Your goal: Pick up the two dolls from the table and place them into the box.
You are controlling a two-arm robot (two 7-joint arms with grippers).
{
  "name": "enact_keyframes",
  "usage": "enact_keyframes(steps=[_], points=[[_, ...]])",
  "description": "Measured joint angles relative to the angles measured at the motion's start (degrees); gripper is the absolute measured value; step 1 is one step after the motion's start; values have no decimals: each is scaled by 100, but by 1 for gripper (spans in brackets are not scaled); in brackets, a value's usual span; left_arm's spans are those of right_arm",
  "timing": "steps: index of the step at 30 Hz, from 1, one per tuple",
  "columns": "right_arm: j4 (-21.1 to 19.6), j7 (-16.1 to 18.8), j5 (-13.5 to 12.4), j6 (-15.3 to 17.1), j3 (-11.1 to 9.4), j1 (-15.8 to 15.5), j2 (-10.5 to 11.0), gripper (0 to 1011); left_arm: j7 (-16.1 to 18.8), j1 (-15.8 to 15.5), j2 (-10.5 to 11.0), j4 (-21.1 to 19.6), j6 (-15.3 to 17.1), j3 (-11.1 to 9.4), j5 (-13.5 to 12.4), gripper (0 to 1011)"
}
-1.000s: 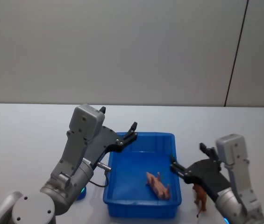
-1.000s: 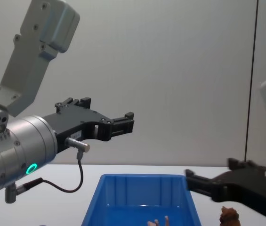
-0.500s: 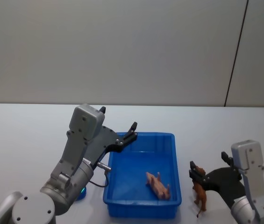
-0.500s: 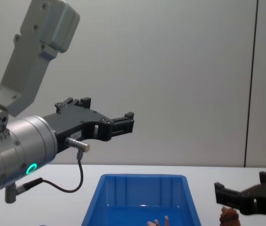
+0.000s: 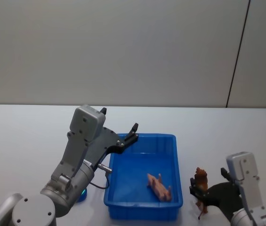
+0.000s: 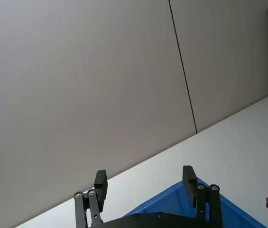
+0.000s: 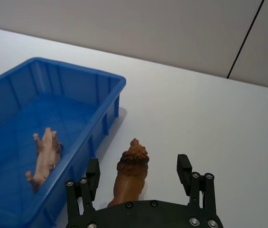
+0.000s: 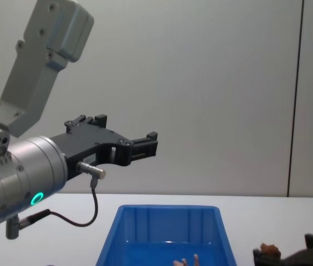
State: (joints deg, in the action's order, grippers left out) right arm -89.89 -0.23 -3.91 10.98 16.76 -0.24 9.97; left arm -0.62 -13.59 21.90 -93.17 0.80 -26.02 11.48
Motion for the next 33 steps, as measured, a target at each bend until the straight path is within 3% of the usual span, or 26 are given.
enact_keyframes(steps=[8,14,33], points=[[170,55,83,161,46,22,-60,1001,0,0,0,0,0,0,0,1001],[258,84,119,274,72,39,-102,910,0,0,0,0,0,0,0,1001],[332,16,144,532,102,38,-196,310,0,0,0,0,0,0,0,1001]])
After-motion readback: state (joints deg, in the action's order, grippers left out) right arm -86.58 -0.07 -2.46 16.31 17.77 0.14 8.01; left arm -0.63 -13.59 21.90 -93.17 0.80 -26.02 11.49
